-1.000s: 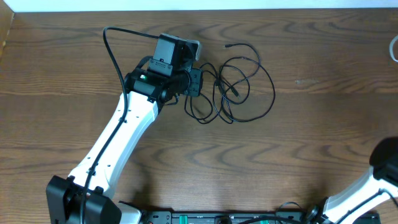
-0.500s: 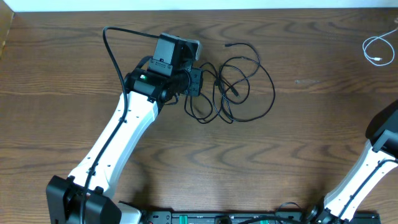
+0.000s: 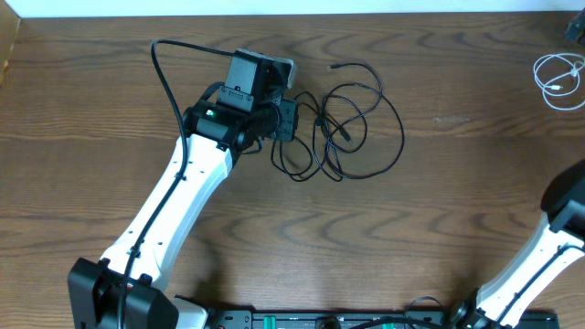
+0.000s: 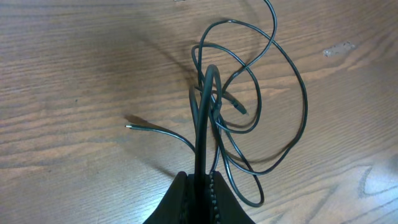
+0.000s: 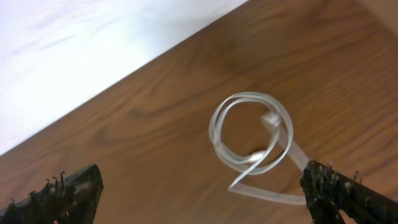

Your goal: Untangle cables

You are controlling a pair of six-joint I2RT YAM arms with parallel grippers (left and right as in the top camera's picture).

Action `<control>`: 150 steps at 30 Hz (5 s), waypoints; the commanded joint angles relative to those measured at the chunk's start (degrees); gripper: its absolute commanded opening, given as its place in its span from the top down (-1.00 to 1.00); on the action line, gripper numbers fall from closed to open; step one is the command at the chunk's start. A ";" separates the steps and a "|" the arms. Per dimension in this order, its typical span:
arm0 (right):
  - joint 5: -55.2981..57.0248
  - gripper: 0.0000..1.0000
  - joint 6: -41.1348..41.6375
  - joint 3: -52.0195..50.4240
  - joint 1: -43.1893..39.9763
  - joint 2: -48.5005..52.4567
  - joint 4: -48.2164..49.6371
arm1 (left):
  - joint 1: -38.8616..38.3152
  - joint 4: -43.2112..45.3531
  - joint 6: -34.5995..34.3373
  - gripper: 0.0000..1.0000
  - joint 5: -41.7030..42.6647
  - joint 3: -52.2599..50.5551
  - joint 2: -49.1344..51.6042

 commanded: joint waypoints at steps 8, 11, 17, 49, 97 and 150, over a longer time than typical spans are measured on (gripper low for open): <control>-19.61 -0.99 -5.25 0.72 2.62 -11.43 -18.12 | 0.66 0.13 -0.70 0.85 -0.76 0.76 -1.05; -23.08 -0.99 -8.55 0.72 4.74 -11.52 -22.80 | 1.07 0.11 -0.70 0.85 -0.22 1.27 -2.95; -22.99 -0.99 -14.14 0.72 11.91 -11.52 -29.29 | 2.45 -0.76 -0.70 0.85 -0.09 1.42 -8.31; -13.79 -0.99 -14.53 -0.11 37.20 -9.66 -28.30 | 17.94 11.37 -10.47 0.85 29.92 4.37 -13.99; -17.64 -0.95 -13.46 -15.26 48.50 -9.49 -16.81 | 24.41 60.02 -42.10 0.85 24.76 4.39 -21.68; -25.94 -0.60 -16.02 -28.26 58.73 -9.35 -5.79 | 24.41 32.06 -26.47 0.85 24.79 4.37 -19.26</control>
